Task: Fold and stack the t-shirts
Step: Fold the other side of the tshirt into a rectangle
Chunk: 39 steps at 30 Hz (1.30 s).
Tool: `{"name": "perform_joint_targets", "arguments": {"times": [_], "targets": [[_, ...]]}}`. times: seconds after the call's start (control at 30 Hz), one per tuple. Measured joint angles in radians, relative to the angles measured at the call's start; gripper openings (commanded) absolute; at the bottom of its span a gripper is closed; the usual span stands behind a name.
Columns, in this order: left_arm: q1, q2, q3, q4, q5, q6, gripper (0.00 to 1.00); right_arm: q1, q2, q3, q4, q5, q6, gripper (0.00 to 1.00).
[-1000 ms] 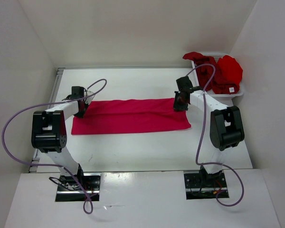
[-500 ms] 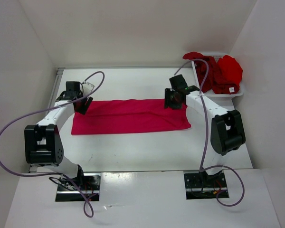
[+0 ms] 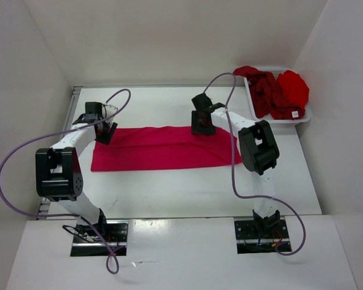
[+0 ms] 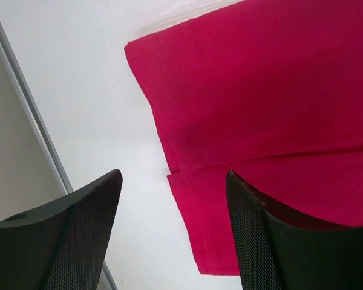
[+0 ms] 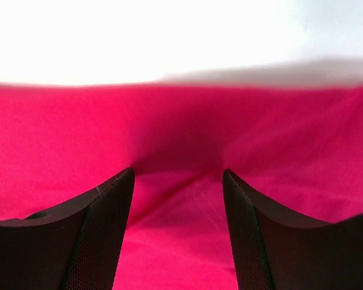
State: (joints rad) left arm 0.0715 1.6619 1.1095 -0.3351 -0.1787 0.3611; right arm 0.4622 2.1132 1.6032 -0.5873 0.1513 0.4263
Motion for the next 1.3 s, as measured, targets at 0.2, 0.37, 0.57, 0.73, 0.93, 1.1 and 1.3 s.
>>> {"name": "perform_joint_targets", "arguments": {"times": [0.2,0.37,0.57,0.73,0.93,1.1,1.3], "targets": [[0.003,0.0,-0.001,-0.002,-0.003,0.0,0.77,0.0,0.024,0.061,-0.004,0.035,0.011,0.61],[0.003,0.0,-0.001,-0.001,-0.004,0.0,0.77,0.0,0.035,0.06,-0.007,0.056,0.024,0.57],[0.003,0.0,-0.001,-0.001,-0.005,0.0,0.77,0.0,0.04,0.045,-0.011,0.068,0.037,0.43],[0.003,0.0,-0.003,-0.001,-0.006,0.0,0.77,0.0,0.039,0.031,-0.008,0.071,0.05,0.27],[0.003,0.0,-0.005,-0.001,-0.011,0.0,0.78,0.0,-0.01,-0.044,-0.003,0.063,0.058,0.14],[0.003,0.0,-0.013,-0.002,-0.011,0.0,0.78,0.0,-0.047,-0.104,-0.006,0.047,0.074,0.14],[0.003,0.0,-0.013,-0.001,-0.012,0.0,0.78,0.008,-0.103,-0.143,-0.011,0.035,0.085,0.13]]}}
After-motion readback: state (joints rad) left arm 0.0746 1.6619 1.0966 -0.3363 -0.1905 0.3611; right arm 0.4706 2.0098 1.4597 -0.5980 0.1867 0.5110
